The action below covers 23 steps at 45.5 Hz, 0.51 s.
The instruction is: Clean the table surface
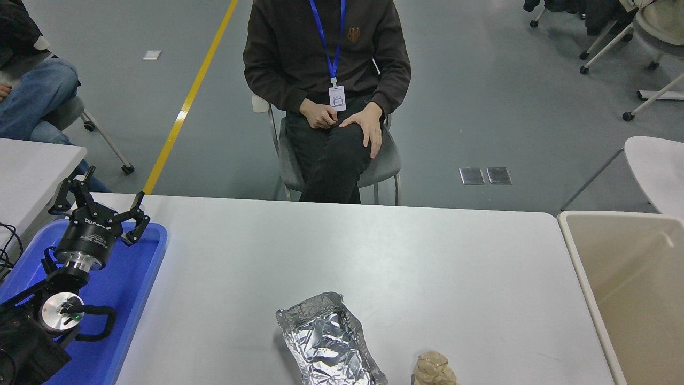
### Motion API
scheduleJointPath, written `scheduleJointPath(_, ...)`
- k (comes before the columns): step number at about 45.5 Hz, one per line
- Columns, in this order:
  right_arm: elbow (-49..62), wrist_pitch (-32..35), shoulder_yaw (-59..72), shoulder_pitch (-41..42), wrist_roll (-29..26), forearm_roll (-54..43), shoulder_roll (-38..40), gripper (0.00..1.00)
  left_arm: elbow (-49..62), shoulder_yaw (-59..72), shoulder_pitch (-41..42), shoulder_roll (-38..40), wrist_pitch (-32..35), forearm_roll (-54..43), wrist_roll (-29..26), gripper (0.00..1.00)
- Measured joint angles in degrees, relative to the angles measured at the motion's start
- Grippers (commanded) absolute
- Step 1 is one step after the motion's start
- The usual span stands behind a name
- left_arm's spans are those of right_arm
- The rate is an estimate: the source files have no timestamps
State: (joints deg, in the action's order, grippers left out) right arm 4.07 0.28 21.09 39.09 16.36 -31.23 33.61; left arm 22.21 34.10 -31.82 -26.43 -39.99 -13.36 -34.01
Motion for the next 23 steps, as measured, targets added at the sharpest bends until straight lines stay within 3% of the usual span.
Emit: scheduleJointPath(23, -11.30, 2.46, -35.53, 2.05, -0.01, 7.04, 5.03, 0.98, -0.03, 0.01, 0.00, 0.00, 0.01, 0.00, 0.05, 1.00)
